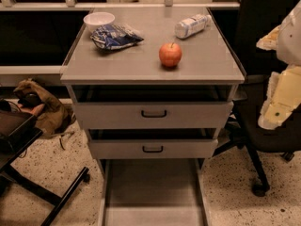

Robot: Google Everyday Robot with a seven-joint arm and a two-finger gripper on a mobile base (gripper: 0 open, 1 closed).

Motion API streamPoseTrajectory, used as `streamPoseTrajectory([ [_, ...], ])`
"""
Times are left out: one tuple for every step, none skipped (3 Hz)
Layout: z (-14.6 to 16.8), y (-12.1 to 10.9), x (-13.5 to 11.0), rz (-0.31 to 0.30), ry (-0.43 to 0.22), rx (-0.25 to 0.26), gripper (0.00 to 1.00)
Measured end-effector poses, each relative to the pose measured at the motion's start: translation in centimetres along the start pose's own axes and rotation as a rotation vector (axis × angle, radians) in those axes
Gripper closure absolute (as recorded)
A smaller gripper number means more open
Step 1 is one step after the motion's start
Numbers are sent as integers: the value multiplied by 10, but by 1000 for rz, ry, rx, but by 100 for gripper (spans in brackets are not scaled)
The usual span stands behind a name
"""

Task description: Place apple into bottom drawer

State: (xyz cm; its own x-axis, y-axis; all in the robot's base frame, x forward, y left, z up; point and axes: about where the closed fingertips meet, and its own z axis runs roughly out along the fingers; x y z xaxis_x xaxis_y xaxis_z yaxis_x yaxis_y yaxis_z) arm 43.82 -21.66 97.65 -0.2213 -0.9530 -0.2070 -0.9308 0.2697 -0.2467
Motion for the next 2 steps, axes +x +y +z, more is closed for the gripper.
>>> streamPoseTrajectory([
  [0,0,0,0,0,0,0],
  [18,-19,-14,-17,-35,-3,0],
])
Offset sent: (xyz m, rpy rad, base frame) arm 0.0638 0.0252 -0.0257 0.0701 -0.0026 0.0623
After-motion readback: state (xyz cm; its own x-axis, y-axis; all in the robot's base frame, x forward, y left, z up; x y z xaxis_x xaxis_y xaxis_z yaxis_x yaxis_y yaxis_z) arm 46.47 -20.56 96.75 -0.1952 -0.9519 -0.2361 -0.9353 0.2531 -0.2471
